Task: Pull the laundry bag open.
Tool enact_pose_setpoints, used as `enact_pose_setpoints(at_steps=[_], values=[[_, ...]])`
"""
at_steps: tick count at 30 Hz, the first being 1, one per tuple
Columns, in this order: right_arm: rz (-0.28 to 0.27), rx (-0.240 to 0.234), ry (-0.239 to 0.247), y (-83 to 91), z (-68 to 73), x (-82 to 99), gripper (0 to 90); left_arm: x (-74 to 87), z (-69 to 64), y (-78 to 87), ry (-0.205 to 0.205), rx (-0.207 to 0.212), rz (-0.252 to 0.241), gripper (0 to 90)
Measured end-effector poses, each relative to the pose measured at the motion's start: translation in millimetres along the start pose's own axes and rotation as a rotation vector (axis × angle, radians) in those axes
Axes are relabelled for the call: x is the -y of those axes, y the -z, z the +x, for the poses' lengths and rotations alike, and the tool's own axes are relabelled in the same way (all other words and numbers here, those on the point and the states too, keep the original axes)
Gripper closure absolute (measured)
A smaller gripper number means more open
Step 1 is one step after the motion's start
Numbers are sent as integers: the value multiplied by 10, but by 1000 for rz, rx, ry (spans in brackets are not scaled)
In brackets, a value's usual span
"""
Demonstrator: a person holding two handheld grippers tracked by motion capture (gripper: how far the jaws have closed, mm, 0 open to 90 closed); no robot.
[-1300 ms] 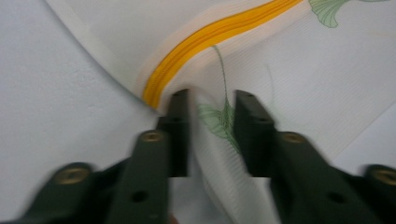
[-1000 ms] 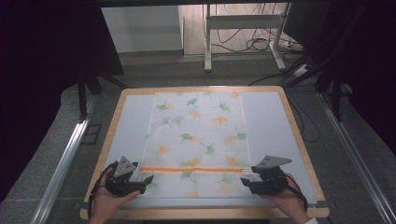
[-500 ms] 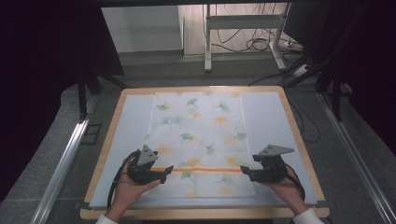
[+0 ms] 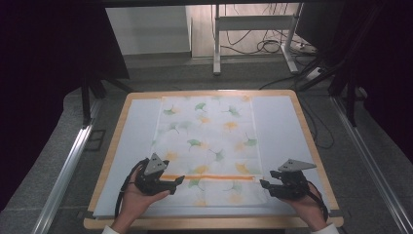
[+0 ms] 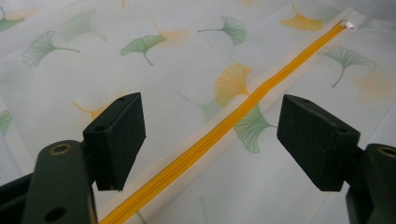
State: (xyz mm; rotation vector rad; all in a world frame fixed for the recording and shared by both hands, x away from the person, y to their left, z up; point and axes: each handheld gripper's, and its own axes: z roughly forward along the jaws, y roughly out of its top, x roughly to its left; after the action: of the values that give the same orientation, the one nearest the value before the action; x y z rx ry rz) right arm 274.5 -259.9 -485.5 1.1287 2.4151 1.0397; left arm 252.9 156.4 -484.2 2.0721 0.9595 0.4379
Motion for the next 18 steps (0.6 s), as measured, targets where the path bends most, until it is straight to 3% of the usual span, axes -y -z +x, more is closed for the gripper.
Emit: enact_pose_setpoints(at_steps=[4, 11, 18], values=[[1, -13, -4, 15, 6, -2, 548, -33, -36, -48, -10, 16, 8, 238], [27, -57, -2, -6, 22, 8, 765, -118, -112, -108, -30, 38, 12, 237], [48, -70, 7, -29, 37, 14, 852, -219, -219, -196, -50, 73, 14, 250]])
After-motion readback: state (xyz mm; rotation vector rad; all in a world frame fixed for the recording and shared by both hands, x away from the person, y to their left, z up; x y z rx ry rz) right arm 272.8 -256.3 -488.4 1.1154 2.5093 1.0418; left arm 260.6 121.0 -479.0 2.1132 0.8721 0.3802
